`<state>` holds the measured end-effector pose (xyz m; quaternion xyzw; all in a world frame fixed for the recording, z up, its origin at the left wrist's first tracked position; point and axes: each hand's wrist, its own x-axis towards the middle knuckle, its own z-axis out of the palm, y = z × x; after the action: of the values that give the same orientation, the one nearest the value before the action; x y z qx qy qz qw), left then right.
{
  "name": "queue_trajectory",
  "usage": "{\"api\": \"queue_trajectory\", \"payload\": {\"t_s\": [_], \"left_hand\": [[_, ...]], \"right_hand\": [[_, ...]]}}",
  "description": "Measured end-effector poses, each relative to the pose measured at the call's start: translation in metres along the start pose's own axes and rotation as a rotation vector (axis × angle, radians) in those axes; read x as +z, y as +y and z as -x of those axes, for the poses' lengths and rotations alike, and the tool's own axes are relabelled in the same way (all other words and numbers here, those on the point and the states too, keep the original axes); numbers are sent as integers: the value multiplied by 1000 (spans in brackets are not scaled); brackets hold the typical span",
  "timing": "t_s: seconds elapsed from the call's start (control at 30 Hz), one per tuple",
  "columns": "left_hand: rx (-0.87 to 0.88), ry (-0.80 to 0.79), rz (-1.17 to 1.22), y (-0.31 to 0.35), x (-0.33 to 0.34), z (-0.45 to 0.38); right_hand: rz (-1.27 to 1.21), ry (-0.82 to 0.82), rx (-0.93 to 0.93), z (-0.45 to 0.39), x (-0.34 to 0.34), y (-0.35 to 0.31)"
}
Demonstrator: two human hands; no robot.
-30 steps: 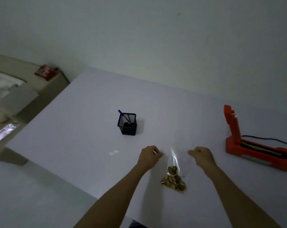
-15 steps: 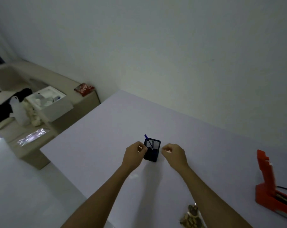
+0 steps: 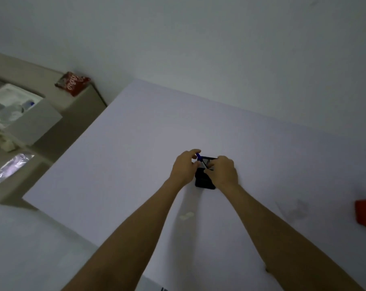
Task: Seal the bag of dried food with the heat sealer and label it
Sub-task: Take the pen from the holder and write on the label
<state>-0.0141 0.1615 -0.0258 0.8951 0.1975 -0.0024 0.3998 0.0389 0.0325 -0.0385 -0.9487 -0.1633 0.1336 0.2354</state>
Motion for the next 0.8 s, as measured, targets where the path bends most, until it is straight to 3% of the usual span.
{"api": "queue_trajectory", "payload": {"t_s": [0.17, 0.27, 0.37, 0.5, 0.63, 0.7, 0.8], "left_hand": [[170, 115, -97, 4, -18, -5], [315, 138, -48, 26, -45, 2], [317, 163, 243, 63, -89, 11], [190, 107, 678, 108, -146, 18], [118, -74, 1154, 139, -166, 30], [215, -101, 1053, 149, -164, 37], [519, 90, 464, 155, -160, 46]], "right_hand": [[-4, 40, -8, 0, -3, -12], [-56, 83, -123, 9, -29, -27], [-247, 69, -226, 21, -81, -51], [-881, -72, -68, 34, -176, -80], [-1348, -4, 18, 48, -218, -107], [-1333, 9, -15, 53, -220, -126], [-1171, 180, -17, 59, -217, -148]]}}
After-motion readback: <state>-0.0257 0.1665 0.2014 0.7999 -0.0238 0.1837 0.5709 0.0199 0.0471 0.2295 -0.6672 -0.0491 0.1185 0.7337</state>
